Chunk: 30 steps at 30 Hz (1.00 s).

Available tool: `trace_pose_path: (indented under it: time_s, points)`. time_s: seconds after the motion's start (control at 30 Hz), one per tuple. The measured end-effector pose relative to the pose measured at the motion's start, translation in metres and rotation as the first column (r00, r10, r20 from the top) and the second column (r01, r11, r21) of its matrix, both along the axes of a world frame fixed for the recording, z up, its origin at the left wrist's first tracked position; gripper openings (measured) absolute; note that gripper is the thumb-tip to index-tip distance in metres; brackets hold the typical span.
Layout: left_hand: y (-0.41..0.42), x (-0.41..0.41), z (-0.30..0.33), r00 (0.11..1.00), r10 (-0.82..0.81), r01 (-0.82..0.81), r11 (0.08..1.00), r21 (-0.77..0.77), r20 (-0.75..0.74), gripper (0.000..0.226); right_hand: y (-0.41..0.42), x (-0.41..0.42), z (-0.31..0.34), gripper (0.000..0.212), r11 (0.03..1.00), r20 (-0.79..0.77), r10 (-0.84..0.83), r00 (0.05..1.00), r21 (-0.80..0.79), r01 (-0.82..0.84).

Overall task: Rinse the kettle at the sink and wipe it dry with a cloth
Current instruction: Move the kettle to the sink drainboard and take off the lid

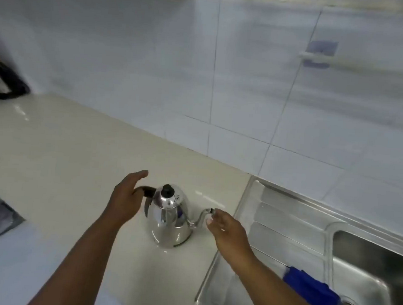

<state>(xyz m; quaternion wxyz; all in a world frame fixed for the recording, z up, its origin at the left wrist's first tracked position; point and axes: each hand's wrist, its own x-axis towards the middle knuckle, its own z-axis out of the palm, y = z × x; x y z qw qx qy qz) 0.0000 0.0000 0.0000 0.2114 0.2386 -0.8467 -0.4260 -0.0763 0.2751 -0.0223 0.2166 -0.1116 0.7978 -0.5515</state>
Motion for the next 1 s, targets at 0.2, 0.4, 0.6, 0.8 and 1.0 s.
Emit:
trace_pose_path:
  time_s: [0.2,0.4,0.6,0.8,1.0]
  points:
    - [-0.042,0.0,-0.034,0.943,-0.053,0.046,0.999,0.029,0.329,0.046,-0.035,-0.008,-0.01,0.027,0.995,0.013,0.047,0.999,0.087,-0.048]
    - [-0.045,-0.006,-0.044,0.957,-0.1,0.109,0.994,-0.019,0.271,0.025,-0.035,-0.013,-0.019,0.016,1.0,-0.004,0.026,1.0,0.016,-0.026]
    - [-0.017,-0.009,-0.03,0.962,-0.191,0.2,0.979,-0.028,0.196,0.023,0.008,-0.016,-0.014,0.016,0.998,-0.049,-0.046,0.998,-0.043,0.044]
    - [0.048,-0.025,-0.017,0.912,-0.373,0.378,0.926,0.0,0.171,0.025,0.094,-0.004,-0.012,0.018,0.984,-0.013,-0.158,0.987,-0.088,0.156]
    - [0.115,-0.034,-0.03,0.838,-0.504,0.513,0.858,0.013,0.209,0.025,0.165,0.013,-0.021,0.018,0.955,0.054,-0.271,0.961,-0.108,0.276]
